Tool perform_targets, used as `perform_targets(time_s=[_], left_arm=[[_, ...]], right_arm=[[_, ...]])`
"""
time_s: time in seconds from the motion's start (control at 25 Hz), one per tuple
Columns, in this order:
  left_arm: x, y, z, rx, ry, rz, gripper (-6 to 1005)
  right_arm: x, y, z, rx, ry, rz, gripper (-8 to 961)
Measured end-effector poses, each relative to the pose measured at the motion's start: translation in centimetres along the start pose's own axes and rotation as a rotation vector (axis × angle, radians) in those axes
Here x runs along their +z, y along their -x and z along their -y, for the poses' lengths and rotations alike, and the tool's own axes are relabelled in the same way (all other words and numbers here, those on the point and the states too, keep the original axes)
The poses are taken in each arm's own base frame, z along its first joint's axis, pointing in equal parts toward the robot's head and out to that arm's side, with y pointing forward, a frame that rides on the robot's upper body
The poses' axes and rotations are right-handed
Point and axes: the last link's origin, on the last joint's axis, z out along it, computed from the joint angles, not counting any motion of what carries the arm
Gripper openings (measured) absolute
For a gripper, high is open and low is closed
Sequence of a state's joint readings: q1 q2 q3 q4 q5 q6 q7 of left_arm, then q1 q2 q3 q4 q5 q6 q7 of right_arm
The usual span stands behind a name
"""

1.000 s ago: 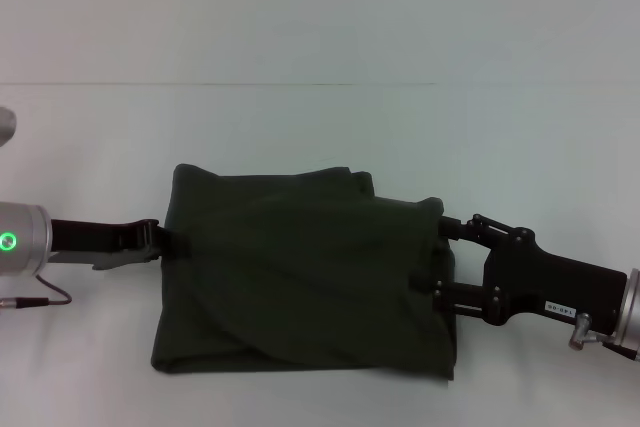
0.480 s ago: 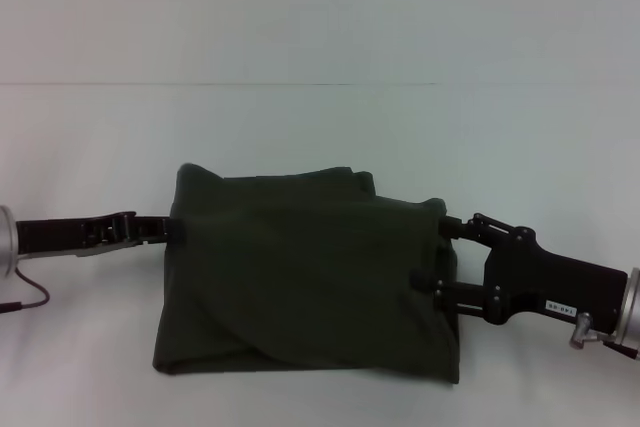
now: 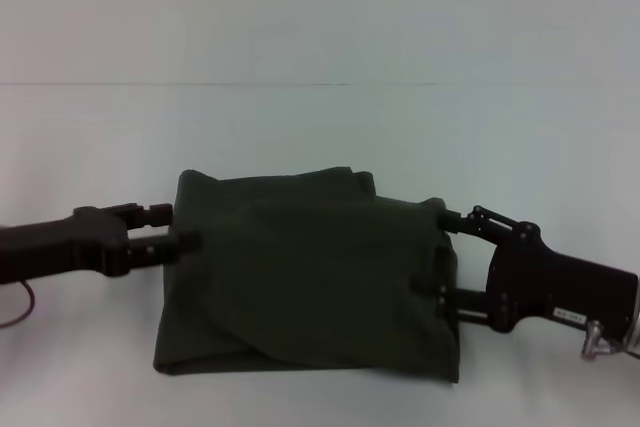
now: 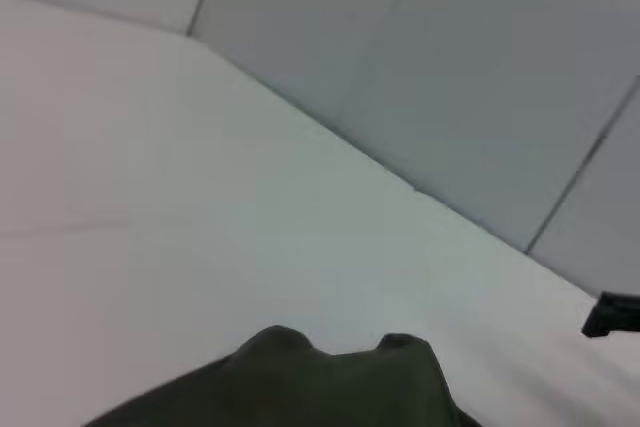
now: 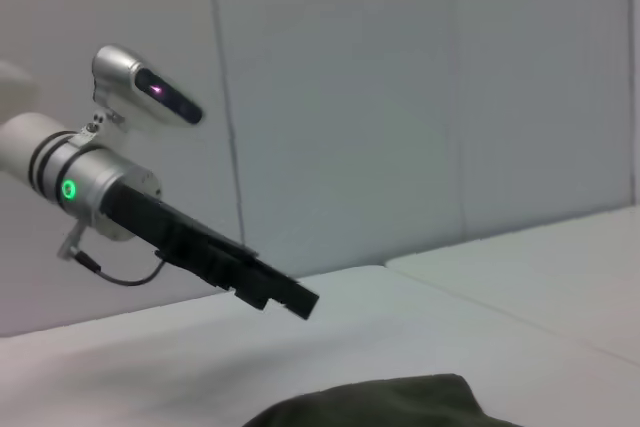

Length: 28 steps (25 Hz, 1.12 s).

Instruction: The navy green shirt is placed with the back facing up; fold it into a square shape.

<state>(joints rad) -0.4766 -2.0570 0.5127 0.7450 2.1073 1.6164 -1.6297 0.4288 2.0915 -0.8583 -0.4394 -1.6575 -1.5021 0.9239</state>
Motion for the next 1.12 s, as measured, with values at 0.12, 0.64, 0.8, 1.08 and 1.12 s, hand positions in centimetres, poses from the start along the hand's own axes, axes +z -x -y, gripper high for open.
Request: perform_targets(time_s=[0.12,0.64,0.8,1.08,1.12], left_arm=[[0.2,1.3,-0.9,0.108,-0.004,-0.015,706],[-2.6,8.5,-4.5,0.264,0.007,-0.092,848],[-2.8,10.2,-5.1,0.263,0.002,-0.101,852],[-2.8,10.4,-5.2,0.253,0.013,-0.103,855],[-2.8,10.4,-5.2,0.253,0.014,-0.103,854]], right_arm=[[-0.2,-0.7,-1.0,-0.003,0.012,0.011,895],[-3.6,-5.5,-5.3,0.039,-0.076,-0.011,895],[-4.2,-6.3,-5.7,0.039,-0.106,-0.035,895],[-4.4,-6.5,-5.6,0.021,-0.128,-0.04,895],[-4.5,-6.5,-5.6,0.021,-0.13,-0.04,895]])
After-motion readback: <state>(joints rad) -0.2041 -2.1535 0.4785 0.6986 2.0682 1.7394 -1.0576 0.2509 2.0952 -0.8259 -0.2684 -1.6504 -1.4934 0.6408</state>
